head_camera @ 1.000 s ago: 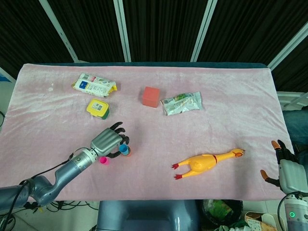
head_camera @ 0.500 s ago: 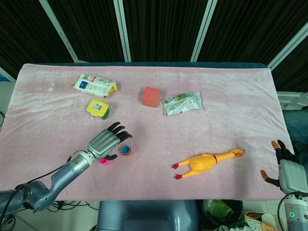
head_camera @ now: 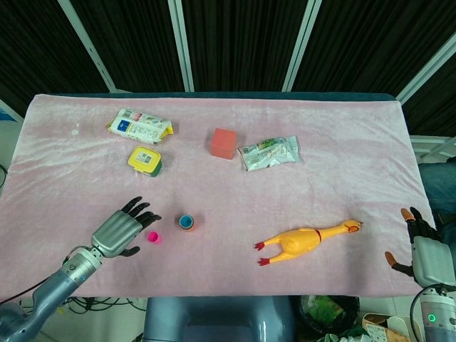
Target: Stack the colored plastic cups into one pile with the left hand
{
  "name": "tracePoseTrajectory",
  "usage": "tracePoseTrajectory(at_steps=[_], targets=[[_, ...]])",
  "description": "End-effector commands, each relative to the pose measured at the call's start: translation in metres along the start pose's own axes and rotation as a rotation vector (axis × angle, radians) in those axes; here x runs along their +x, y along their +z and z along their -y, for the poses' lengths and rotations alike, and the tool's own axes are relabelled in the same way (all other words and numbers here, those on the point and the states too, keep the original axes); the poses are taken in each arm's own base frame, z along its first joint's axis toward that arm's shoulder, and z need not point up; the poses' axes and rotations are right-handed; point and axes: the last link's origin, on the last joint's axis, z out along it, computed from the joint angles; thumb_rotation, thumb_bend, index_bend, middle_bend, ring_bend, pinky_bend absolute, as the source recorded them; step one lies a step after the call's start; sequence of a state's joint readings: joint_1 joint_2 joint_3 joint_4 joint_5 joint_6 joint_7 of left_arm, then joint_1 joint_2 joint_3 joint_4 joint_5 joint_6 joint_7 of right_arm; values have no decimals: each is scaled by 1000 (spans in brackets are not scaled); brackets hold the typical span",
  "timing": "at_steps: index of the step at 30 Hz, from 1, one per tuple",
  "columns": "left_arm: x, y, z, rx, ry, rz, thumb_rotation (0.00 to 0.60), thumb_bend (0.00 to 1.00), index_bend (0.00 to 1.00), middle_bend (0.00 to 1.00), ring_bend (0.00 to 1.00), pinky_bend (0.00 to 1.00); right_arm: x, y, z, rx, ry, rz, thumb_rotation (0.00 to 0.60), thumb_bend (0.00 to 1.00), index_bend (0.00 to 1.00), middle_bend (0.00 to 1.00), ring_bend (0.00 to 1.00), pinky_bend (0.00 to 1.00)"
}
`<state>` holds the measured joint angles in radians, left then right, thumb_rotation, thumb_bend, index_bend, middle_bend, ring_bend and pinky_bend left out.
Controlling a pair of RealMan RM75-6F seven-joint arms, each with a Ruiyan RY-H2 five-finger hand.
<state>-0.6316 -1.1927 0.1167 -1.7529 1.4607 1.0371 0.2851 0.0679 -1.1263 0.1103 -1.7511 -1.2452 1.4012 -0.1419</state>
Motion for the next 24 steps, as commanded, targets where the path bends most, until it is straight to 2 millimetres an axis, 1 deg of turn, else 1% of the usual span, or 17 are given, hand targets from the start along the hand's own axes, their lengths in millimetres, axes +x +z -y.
tracePoseTrajectory(at_steps=[1, 7, 12, 20, 24], targets=[[-10, 1, 7, 15, -8, 31, 600, 206, 206, 277, 66, 0, 1, 0, 0, 2, -1, -6, 600, 187, 0, 20, 115, 165], [-23, 15, 9, 9, -7, 56, 600, 222, 247, 332, 74, 0, 1, 0, -1, -2, 2, -10, 600, 187, 0, 20, 115, 165], [-31, 33, 6, -3, -17, 54, 600, 261, 309, 405, 88, 0, 1, 1, -1, -1, 1, -10, 600, 187, 0, 20, 115, 165], [-39, 44, 2, -21, -19, 66, 600, 319, 390, 469, 112, 0, 1, 1, -1, -1, 2, -8, 600, 188, 0, 20, 115, 165], [-39, 48, 0, -29, -24, 63, 600, 359, 452, 508, 137, 4, 1, 1, -1, -1, 2, -8, 600, 188, 0, 20, 115, 165]])
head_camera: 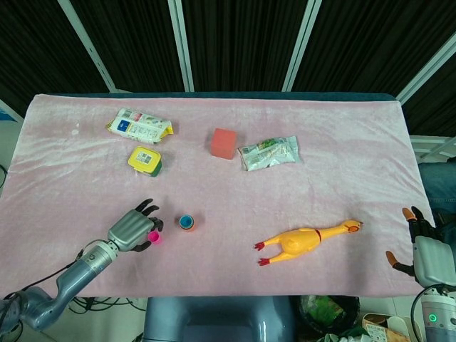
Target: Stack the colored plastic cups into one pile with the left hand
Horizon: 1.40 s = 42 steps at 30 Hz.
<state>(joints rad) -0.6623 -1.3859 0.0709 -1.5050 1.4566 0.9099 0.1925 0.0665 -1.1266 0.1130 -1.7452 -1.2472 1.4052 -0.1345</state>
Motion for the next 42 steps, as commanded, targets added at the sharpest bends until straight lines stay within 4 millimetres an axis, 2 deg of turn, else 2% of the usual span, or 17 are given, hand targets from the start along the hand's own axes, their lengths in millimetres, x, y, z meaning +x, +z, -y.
tracePoseTrajectory(at_steps=[1, 6, 9, 19, 25, 33, 42], targets=[[0, 2, 0, -3, 0, -3, 600, 373, 465, 518, 142, 6, 0, 0, 0, 0, 0, 0, 600, 188, 0, 20, 115, 165], [-1, 3, 1, 4, 2, 1, 600, 411, 494, 545, 159, 9, 0, 0, 0, 2, 0, 1, 600, 187, 0, 20, 115, 165], [7, 0, 0, 0, -15, -36, 600, 418, 519, 564, 172, 12, 0, 0, 0, 2, 2, 1, 600, 187, 0, 20, 115, 165], [60, -11, -13, -58, -34, -202, 600, 418, 507, 550, 179, 29, -1, 0, 1, 4, -1, 0, 600, 187, 0, 20, 115, 165], [85, 2, -26, -85, -28, -229, 600, 414, 477, 536, 179, 29, -1, 0, 1, 4, -3, 1, 600, 188, 0, 20, 115, 165], [86, 34, -41, -101, -23, -157, 600, 406, 452, 521, 179, 28, 0, 0, 0, 0, -4, -1, 600, 187, 0, 20, 115, 165], [75, 52, -41, -84, -3, -106, 600, 384, 444, 514, 179, 26, 0, 0, 0, -1, -4, -1, 600, 188, 0, 20, 115, 165]])
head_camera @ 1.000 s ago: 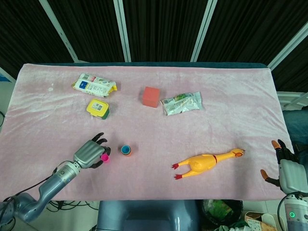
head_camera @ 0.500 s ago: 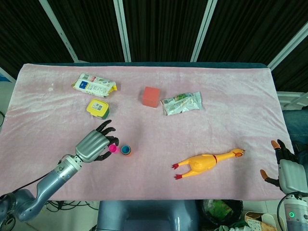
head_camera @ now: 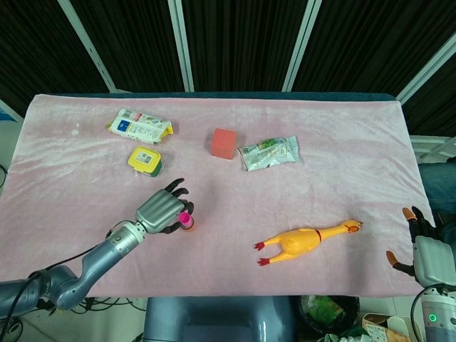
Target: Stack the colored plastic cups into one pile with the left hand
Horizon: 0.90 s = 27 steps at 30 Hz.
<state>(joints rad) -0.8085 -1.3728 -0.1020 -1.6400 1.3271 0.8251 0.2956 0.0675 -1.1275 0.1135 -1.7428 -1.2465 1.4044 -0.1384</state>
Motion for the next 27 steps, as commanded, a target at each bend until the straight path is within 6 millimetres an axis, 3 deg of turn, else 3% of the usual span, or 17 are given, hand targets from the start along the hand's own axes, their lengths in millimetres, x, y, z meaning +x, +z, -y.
tracePoseTrajectory(at_steps=[1, 5, 7, 14, 18, 23, 27], targets=[[-4, 5, 0, 6, 5, 11, 600, 384, 444, 514, 179, 26, 0, 0, 0, -1, 1, -1, 600, 188, 0, 20, 115, 165], [-7, 8, 2, 14, 6, 18, 600, 371, 438, 511, 179, 24, 0, 0, 0, -2, 3, -1, 600, 187, 0, 20, 115, 165], [-8, 8, 2, 15, 8, 21, 600, 320, 393, 474, 165, 16, 0, 0, 0, -1, 1, -1, 600, 188, 0, 20, 115, 165], [-16, 7, 4, 25, 35, 93, 600, 111, 62, 101, 1, 0, 0, 0, 0, -2, 3, 0, 600, 188, 0, 20, 115, 165], [-11, 1, 0, 24, 17, 88, 600, 86, 36, 53, 0, 0, 1, 0, -1, -3, 5, -1, 600, 188, 0, 20, 115, 165], [10, -27, 4, 61, 54, -18, 600, 86, 47, 53, 0, 0, 0, 0, -1, -3, 5, 0, 600, 187, 0, 20, 115, 165], [22, -66, 14, 146, 86, -108, 600, 87, 49, 57, 0, 0, 0, 1, -1, -4, 4, 0, 600, 188, 0, 20, 115, 165]])
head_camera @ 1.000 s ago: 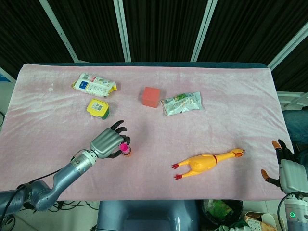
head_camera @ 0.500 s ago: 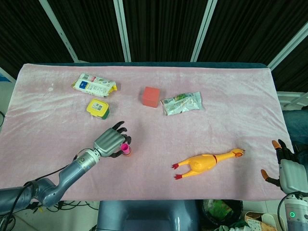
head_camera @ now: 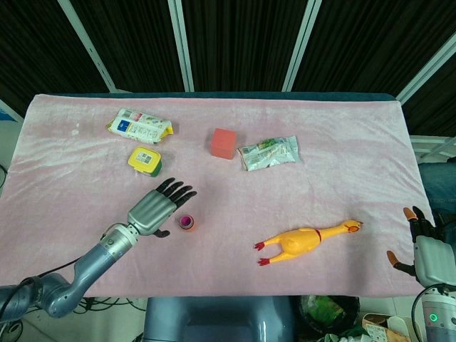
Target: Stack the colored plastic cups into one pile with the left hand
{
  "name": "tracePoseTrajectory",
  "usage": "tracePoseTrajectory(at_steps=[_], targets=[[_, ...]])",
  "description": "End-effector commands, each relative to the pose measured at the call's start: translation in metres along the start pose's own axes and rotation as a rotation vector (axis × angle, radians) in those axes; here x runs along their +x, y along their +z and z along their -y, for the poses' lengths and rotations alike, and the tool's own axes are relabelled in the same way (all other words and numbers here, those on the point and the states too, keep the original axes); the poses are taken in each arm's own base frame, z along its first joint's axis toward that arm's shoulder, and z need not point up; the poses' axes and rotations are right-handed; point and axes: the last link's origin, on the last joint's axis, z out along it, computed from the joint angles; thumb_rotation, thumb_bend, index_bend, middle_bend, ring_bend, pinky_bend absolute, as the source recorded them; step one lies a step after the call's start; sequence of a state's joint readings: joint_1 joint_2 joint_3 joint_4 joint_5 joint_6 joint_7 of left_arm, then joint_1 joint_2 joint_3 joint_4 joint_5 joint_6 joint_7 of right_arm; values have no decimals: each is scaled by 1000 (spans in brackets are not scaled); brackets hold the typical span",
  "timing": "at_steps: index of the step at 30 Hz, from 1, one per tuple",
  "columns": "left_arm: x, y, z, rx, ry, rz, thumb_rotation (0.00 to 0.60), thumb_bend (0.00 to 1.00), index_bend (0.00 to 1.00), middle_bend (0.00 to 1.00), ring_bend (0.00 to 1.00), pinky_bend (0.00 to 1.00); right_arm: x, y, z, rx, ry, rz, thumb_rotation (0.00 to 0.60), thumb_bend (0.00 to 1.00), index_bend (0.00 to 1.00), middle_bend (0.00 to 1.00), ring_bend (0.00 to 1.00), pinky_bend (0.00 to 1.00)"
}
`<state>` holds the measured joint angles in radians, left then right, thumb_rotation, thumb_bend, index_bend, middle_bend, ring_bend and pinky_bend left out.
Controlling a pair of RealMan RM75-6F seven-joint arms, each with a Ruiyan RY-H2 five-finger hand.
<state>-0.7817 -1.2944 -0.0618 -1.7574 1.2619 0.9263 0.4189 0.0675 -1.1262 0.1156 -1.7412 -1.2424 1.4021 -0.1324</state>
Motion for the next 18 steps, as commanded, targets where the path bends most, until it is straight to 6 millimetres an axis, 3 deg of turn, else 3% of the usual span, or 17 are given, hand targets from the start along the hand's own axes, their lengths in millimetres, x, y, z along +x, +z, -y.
tracePoseTrajectory(at_steps=[1, 4, 5, 10, 15, 18], targets=[[14, -54, 18, 114, 39, -102, 600, 86, 49, 56, 0, 0, 0, 0, 0, 0, -1, -2, 600, 188, 0, 20, 115, 165], [14, -92, 31, 199, 48, -144, 600, 86, 48, 52, 0, 0, 1, 1, 1, 2, -3, -11, 600, 188, 0, 20, 115, 165], [10, -113, 37, 239, 36, -158, 600, 86, 48, 49, 0, 0, 0, 1, 1, 3, -7, -13, 600, 188, 0, 20, 115, 165], [-5, -170, 54, 317, -47, -192, 600, 86, 45, 37, 0, 0, 1, 0, 3, 13, -11, -30, 600, 188, 0, 8, 115, 165], [-25, -203, 67, 355, -114, -232, 600, 86, 44, 37, 0, 0, 2, -1, 4, 27, -10, -43, 600, 187, 0, 5, 115, 165], [-36, -212, 73, 371, -141, -253, 600, 86, 45, 38, 0, 0, 3, -1, 5, 46, -7, -57, 600, 188, 0, 5, 115, 165]])
